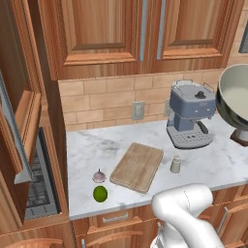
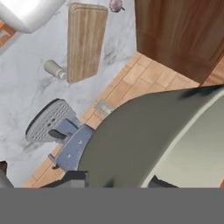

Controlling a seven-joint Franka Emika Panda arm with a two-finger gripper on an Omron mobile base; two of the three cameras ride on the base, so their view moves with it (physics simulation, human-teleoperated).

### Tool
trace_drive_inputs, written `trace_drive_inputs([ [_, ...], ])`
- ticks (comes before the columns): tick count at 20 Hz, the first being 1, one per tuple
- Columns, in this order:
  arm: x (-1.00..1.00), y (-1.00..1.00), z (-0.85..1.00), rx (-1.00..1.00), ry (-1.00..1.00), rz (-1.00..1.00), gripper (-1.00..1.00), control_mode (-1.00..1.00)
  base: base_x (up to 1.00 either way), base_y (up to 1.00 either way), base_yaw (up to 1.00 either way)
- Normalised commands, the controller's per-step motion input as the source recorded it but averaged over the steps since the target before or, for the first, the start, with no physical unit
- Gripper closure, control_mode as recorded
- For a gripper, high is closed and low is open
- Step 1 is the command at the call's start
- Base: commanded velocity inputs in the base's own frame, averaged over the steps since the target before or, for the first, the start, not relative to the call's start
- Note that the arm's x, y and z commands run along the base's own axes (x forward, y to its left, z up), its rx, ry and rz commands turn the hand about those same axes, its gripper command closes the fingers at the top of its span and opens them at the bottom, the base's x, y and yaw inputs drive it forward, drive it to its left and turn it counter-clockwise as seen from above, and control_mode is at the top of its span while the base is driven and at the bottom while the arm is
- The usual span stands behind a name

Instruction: Open the cabinet. Place the bowl and condiment on the counter. Then place the lime and garlic on the cutting board.

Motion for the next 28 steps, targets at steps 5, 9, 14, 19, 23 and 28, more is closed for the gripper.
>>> trace_drive_inputs([
  [5,0.25,-0.31,-0.37,-0.05,0.04,0.01,1.0,-1.0,0.0,0.0,0.0],
  [9,0.24,-0.27,-0.45,-0.04,0.06,0.01,1.0,-1.0,0.0,0.0,0.0],
  [14,0.24,-0.24,-0.43,-0.01,0.06,0.02,1.0,-1.0,0.0,0.0,0.0],
  [19,0.16,-0.08,-0.39,-0.03,0.03,0.01,1.0,-1.0,0.0,0.0,0.0],
  [23,0.21,0.0,-0.42,-0.02,0.02,0.01,1.0,-1.0,0.0,0.0,0.0],
  [28,0.22,0.0,-0.52,0.0,0.05,0.03,1.0,-1.0,0.0,0.0,0.0],
])
